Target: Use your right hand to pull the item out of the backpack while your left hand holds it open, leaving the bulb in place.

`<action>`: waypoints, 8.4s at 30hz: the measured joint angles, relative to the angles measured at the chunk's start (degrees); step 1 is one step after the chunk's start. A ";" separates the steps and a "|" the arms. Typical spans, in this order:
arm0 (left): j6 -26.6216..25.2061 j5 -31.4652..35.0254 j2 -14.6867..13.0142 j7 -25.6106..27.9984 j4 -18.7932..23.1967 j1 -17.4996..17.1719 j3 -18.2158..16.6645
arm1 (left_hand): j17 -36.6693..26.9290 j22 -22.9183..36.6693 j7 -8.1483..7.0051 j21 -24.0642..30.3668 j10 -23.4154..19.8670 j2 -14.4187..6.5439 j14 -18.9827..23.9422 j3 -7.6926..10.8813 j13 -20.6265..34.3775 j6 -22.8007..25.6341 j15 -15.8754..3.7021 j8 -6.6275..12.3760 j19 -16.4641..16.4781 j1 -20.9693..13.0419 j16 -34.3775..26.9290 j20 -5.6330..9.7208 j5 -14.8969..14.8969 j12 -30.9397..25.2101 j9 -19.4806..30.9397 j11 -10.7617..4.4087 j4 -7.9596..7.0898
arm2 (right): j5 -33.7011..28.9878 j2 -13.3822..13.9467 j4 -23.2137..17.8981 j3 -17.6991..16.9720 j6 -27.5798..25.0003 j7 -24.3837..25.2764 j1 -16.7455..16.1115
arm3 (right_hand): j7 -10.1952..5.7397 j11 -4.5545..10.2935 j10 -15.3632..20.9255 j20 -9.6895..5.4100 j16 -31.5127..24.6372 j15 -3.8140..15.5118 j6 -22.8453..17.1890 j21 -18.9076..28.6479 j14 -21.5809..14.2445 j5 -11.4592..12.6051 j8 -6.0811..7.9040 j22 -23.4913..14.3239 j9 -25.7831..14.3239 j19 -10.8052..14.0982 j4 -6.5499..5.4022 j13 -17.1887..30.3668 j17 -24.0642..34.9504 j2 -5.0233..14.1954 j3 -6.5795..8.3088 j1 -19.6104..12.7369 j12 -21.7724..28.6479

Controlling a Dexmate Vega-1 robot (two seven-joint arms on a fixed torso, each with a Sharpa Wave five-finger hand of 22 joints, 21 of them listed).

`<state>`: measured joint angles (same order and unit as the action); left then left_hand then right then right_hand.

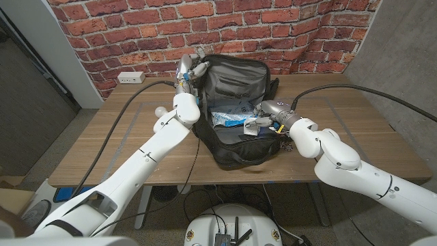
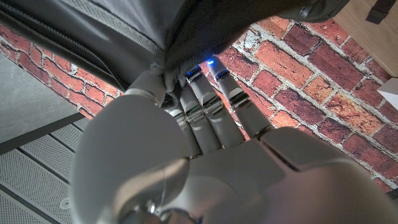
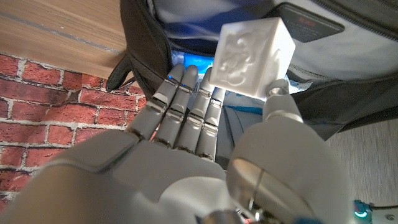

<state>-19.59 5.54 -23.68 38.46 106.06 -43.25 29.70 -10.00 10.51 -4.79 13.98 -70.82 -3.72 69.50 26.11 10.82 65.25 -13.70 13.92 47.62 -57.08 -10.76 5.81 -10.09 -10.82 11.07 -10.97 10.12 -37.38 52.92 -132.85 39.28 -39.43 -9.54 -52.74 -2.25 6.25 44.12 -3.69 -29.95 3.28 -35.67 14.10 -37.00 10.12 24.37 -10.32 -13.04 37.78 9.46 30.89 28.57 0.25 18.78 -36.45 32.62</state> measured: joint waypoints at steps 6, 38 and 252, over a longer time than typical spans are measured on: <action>0.13 -0.05 0.31 -0.05 -0.86 0.71 0.32 | 0.00 0.00 0.00 0.00 0.00 -0.13 0.00 0.00 -0.01 0.00 0.00 0.00 0.00 0.14 0.00 0.00 0.00 0.00 0.04 0.00 0.00 | 0.07 0.44 -0.51 -1.26 0.37 0.66 -0.97 | -0.10 0.00 0.00 0.00 0.00 0.23 -0.10 0.00 -0.23 0.00 -0.01 0.00 0.00 0.00 -0.18 0.35 0.00 0.31 -0.19 -0.31 0.32; -1.09 0.14 1.51 0.71 -2.44 2.49 1.23 | 0.00 0.00 0.12 0.00 0.00 -0.10 0.00 0.00 0.00 0.11 0.00 -0.23 0.00 0.15 0.00 0.00 0.01 0.18 0.29 0.00 0.00 | 5.49 5.97 -5.97 -9.81 -0.51 4.21 -7.41 | -0.19 0.02 0.02 0.21 0.00 0.11 -1.16 -0.01 -0.72 -0.17 0.43 -0.23 0.00 0.20 -0.35 1.93 0.27 0.38 -0.17 -0.39 1.31; -14.06 -36.81 -37.96 -35.08 29.44 -6.15 -14.15 | 0.78 -0.38 -0.57 -3.12 27.69 7.89 -29.27 -2.82 -0.17 -21.76 9.79 -3.50 -13.62 7.84 1.33 -2.55 -0.33 0.67 0.11 0.16 -1.02 | 8.12 4.38 20.19 -13.17 22.04 18.95 0.20 | -0.28 -0.33 0.51 -0.10 3.07 0.83 -2.47 0.43 -3.87 0.01 0.86 -0.20 0.54 1.32 -0.37 2.43 1.95 1.58 -0.44 -2.19 2.19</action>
<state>-33.65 -31.27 -61.64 3.39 135.49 -49.40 15.56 -9.22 10.13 -5.36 10.86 -43.13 4.16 40.23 23.30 10.65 43.49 -3.91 10.42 34.01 -49.23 -9.43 3.26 -10.42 -10.15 11.18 -10.80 9.10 -29.26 57.30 -112.66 26.10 -17.39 9.41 -52.54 -2.53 5.92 44.63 -3.79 -26.88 4.11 -38.14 14.53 -40.87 10.13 25.24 -10.52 -12.50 39.10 9.09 33.32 30.51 1.83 18.34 -38.64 34.81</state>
